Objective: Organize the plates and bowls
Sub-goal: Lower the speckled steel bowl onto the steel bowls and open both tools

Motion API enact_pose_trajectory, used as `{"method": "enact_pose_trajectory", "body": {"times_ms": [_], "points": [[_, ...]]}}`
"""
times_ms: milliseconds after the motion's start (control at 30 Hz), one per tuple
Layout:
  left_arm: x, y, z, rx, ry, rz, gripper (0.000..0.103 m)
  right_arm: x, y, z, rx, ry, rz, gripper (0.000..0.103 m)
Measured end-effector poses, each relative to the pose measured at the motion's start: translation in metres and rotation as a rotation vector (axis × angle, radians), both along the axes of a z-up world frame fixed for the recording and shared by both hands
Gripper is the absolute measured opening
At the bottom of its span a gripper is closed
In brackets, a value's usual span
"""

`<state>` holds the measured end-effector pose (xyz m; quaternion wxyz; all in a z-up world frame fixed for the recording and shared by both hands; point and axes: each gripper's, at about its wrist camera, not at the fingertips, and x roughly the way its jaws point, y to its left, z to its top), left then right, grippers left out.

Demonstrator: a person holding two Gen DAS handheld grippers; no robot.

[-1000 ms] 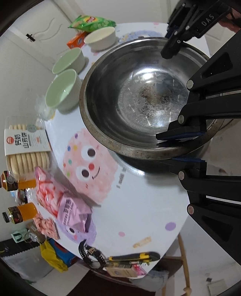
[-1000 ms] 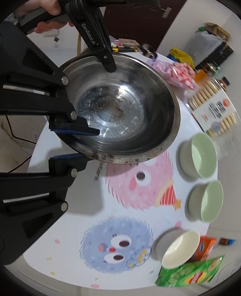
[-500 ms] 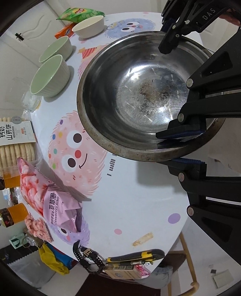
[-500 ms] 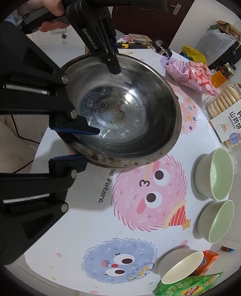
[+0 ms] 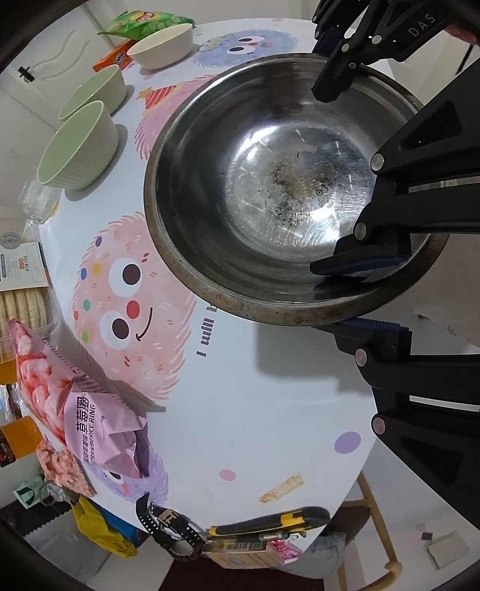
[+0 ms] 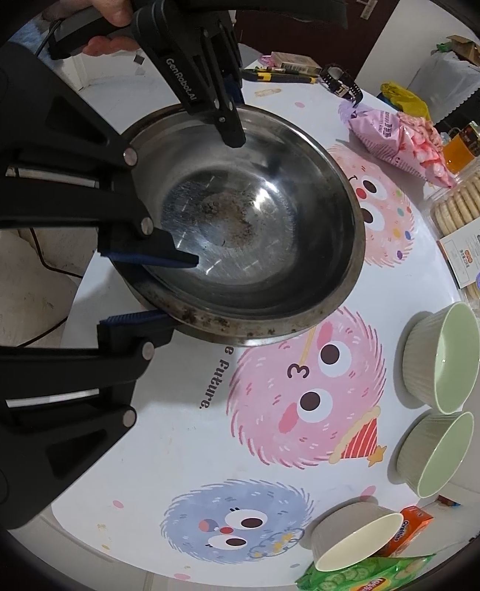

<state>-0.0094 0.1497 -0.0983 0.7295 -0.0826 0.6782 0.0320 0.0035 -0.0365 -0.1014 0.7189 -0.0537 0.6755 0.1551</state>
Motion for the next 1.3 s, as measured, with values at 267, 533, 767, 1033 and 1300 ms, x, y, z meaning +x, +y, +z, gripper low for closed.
{"method": "enact_pose_trajectory", "body": {"times_ms": [267,533,767,1033,1300], "points": [[0.001,0.002,-0.004,0.029,0.0,-0.01,0.04,-0.002,0.003,0.001,-0.03,-0.006,0.022,0.04],[-0.001,0.01,-0.01,0.019,0.004,0.014,0.062,-0.002,-0.002,0.009,-0.036,-0.037,0.015,0.071],[0.0,0.015,-0.02,-0.002,0.019,0.025,0.063,0.005,-0.022,-0.002,-0.026,-0.007,-0.068,0.084],[0.006,0.014,-0.039,-0.021,0.048,0.013,0.057,0.012,-0.026,-0.022,0.027,0.045,-0.086,0.075],[0.019,0.003,-0.045,-0.061,0.045,-0.02,0.024,0.02,-0.026,-0.038,0.091,0.1,-0.101,0.018]]}}
